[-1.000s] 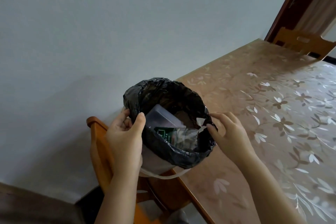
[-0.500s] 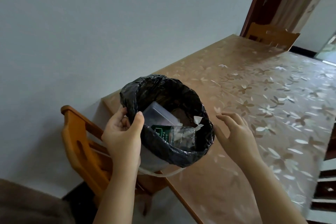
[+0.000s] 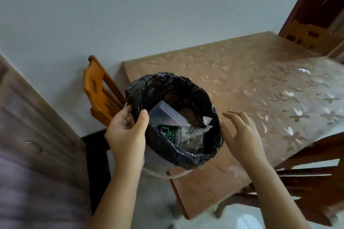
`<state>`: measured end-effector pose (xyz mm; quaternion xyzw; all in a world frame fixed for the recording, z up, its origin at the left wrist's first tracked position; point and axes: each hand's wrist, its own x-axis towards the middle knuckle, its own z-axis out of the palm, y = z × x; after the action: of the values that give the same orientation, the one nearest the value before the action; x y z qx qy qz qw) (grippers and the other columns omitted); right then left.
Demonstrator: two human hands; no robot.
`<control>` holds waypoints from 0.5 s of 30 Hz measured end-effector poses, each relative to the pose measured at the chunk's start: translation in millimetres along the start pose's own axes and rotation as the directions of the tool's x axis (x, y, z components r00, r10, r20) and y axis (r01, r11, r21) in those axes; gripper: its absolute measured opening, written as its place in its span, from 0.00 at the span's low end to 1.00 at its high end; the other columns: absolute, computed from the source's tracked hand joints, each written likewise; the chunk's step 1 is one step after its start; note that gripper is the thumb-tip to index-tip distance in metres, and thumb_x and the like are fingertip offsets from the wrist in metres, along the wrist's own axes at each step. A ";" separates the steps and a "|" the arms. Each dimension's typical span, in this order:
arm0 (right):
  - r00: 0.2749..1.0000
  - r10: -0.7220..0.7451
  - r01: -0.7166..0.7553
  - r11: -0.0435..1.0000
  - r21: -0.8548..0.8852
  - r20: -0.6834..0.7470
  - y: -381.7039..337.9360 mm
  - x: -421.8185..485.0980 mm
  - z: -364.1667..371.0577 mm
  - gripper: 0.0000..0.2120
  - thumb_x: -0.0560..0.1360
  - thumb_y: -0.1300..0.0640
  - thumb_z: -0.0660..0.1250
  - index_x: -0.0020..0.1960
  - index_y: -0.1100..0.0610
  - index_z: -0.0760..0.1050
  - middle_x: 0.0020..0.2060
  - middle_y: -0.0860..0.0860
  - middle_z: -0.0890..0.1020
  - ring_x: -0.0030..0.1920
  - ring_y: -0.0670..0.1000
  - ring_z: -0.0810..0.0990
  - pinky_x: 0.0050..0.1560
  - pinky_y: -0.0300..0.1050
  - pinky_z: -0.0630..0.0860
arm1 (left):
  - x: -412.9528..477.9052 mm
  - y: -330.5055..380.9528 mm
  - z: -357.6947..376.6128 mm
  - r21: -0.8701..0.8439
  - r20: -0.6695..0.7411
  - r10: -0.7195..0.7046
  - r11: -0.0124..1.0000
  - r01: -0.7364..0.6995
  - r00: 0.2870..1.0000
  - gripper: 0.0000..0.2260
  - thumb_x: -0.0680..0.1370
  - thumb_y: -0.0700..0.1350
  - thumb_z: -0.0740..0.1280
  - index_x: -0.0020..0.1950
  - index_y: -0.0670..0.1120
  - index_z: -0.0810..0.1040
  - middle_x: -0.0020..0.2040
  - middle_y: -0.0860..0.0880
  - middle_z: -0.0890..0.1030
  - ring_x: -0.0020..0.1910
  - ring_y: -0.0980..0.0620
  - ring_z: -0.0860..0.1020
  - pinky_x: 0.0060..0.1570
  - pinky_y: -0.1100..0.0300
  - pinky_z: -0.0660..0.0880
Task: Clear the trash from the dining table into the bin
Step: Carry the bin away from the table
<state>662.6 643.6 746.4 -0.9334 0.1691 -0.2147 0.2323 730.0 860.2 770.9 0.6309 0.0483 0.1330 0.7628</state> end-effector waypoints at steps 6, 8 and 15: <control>0.991 -0.130 0.129 0.991 0.030 0.040 -18.0 -66.0 -20.7 0.15 0.73 0.56 0.66 0.59 0.57 0.74 0.57 0.56 0.77 0.58 0.58 0.72 0.55 0.52 0.71 | -80.1 12.6 -57.0 0.035 -0.050 0.056 0.998 -0.055 0.997 0.10 0.64 0.49 0.70 0.45 0.58 0.82 0.43 0.52 0.85 0.46 0.53 0.82 0.46 0.56 0.78; 0.985 -0.162 0.160 0.986 0.037 0.058 -22.4 -93.9 -26.9 0.14 0.73 0.56 0.66 0.58 0.57 0.75 0.56 0.56 0.77 0.58 0.58 0.72 0.55 0.52 0.70 | -108.7 10.5 -82.9 0.024 -0.123 0.024 0.999 -0.022 0.992 0.12 0.62 0.50 0.70 0.45 0.55 0.82 0.43 0.51 0.85 0.45 0.52 0.82 0.47 0.54 0.78; 0.929 -0.282 0.275 0.959 0.063 0.238 -33.1 -203.5 -36.6 0.14 0.73 0.57 0.65 0.59 0.57 0.74 0.57 0.55 0.77 0.58 0.56 0.72 0.56 0.51 0.70 | -220.7 0.4 -158.4 0.067 -0.252 -0.016 0.997 0.034 0.968 0.09 0.66 0.46 0.68 0.38 0.62 0.82 0.31 0.61 0.81 0.33 0.63 0.78 0.34 0.70 0.73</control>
<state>479.1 742.6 726.9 -0.9638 0.0020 -0.1313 0.2319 479.9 952.5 719.0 0.6351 0.1570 0.2002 0.7293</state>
